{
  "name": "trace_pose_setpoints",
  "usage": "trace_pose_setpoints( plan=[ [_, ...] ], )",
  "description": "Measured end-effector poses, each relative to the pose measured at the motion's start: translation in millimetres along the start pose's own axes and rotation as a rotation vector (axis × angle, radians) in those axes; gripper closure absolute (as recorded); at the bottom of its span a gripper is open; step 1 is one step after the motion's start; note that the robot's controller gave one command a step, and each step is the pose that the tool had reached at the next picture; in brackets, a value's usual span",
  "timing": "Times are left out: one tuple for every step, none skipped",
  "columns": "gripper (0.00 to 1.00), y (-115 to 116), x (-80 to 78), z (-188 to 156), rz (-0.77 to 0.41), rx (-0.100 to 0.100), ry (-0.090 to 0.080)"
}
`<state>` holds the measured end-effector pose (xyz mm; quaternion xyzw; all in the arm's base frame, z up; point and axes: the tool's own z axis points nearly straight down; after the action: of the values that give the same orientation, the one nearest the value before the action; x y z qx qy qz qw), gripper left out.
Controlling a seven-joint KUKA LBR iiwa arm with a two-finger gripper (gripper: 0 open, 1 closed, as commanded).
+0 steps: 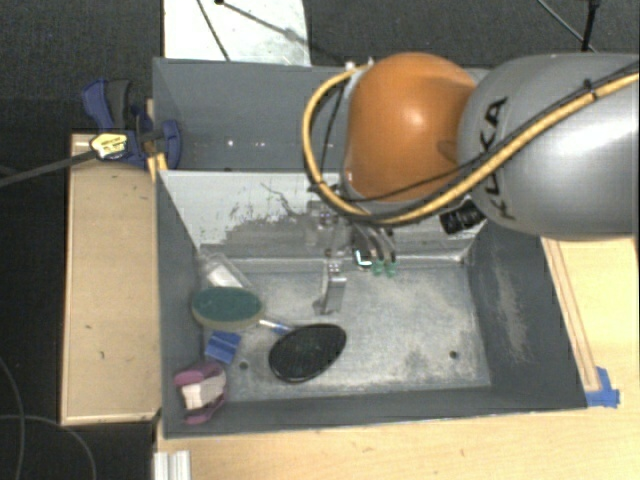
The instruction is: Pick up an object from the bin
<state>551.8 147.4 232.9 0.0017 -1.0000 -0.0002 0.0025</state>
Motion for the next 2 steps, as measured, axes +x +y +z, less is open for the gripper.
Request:
trace_pose_setpoints(
  plan=[
    [0.00, -42.1, 71.6, 148.4, -0.251, 0.001, -0.004],
    [0.00, 20.9, 41.8, 162.1, -0.157, 0.006, -0.006]
  ],
)
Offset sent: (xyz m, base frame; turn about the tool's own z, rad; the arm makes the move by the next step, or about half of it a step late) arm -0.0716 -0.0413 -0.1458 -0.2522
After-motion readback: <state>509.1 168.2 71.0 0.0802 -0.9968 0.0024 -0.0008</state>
